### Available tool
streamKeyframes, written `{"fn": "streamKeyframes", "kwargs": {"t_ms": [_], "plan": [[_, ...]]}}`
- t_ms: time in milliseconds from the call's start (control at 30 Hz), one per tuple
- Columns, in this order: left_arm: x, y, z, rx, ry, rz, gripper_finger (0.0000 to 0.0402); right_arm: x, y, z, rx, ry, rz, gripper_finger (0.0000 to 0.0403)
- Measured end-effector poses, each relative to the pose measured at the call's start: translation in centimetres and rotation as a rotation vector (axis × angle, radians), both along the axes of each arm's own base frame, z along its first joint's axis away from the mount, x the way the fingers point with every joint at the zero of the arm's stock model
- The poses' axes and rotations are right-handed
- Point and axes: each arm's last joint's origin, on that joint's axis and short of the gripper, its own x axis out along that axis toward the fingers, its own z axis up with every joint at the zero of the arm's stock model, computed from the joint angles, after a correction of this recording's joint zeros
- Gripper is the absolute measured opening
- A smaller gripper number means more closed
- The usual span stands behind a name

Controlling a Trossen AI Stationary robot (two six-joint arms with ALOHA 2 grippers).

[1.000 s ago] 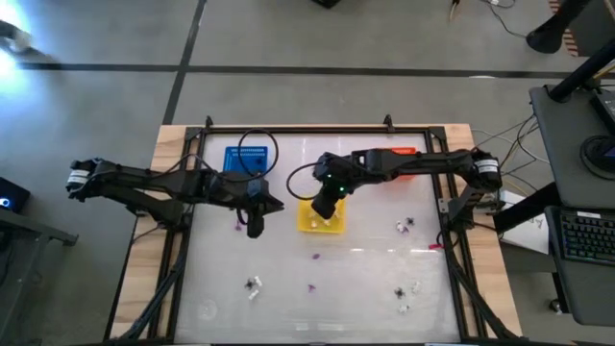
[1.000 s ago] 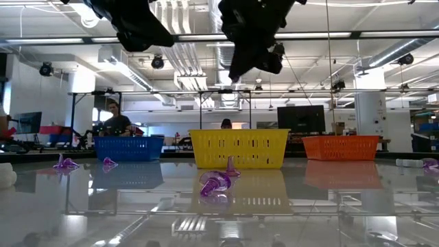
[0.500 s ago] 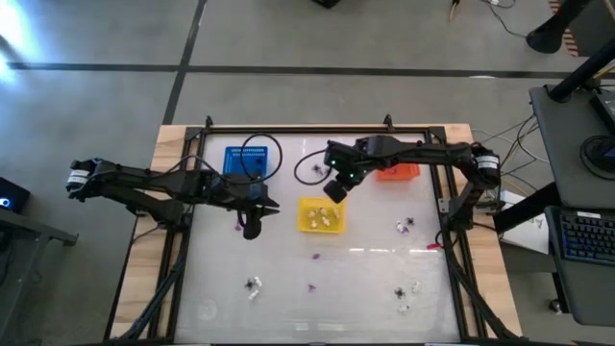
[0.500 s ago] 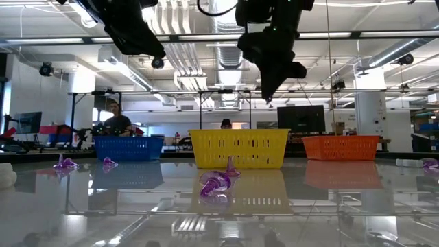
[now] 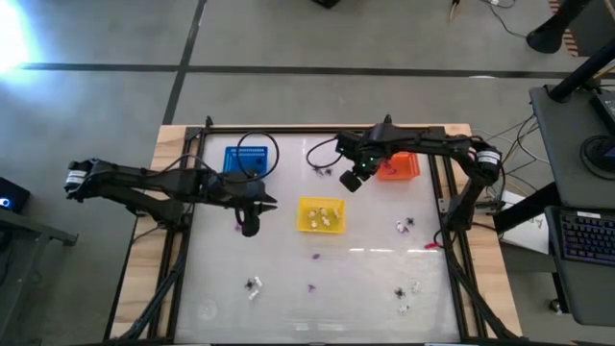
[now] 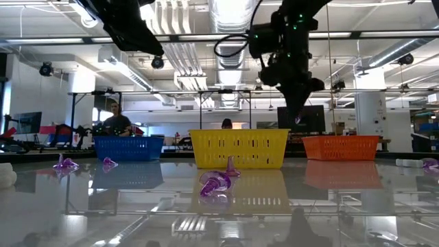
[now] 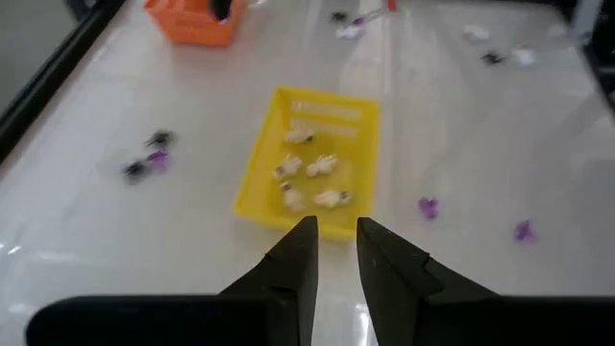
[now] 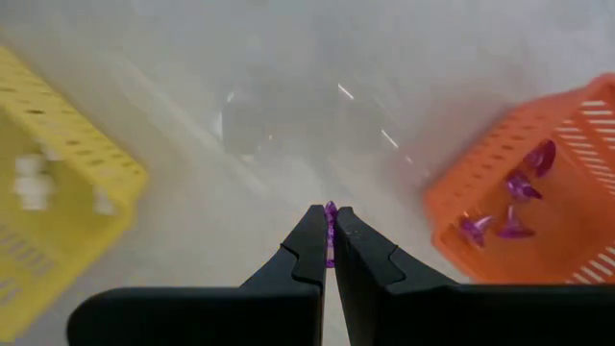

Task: Sort Halloween decoration
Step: Put the purple witch hat toy into the orange bin

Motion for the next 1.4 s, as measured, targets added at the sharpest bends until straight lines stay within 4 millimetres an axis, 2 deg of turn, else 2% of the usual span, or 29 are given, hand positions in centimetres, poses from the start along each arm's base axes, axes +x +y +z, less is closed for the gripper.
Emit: {"fn": "streamKeyframes", "kwargs": {"t_ms": [200,400,600,833,1133,1400], "plan": [[-0.4,0.3,1.2,0.051,0.051,0.064,0.0059,-1.0,-1.3,-0.7,0.010,0.032,0.020,0.0008],[-0.6,0.4,2.4,0.080,0.060,0.100,0.0059,-2.5,-2.8,-0.5,0.011,0.076,0.021,0.0008],[-1.2,0.6,2.2,0.096,0.124,0.147,0.0059,-4.9,-4.2,-0.4,-0.008,0.143,-0.010,0.0008],[-1.5,0.9,2.0,0.125,0.156,0.225,0.0059,-7.6,-5.1,-1.6,0.035,0.187,-0.030,0.0008],[-1.6,1.5,2.1,0.163,0.146,0.317,0.0059,-8.9,-5.2,-3.3,0.075,0.233,0.041,0.0009],[-1.6,2.3,2.0,0.144,0.143,0.371,0.0059,-8.9,-5.2,-4.7,0.046,0.203,0.068,0.0009]]}}
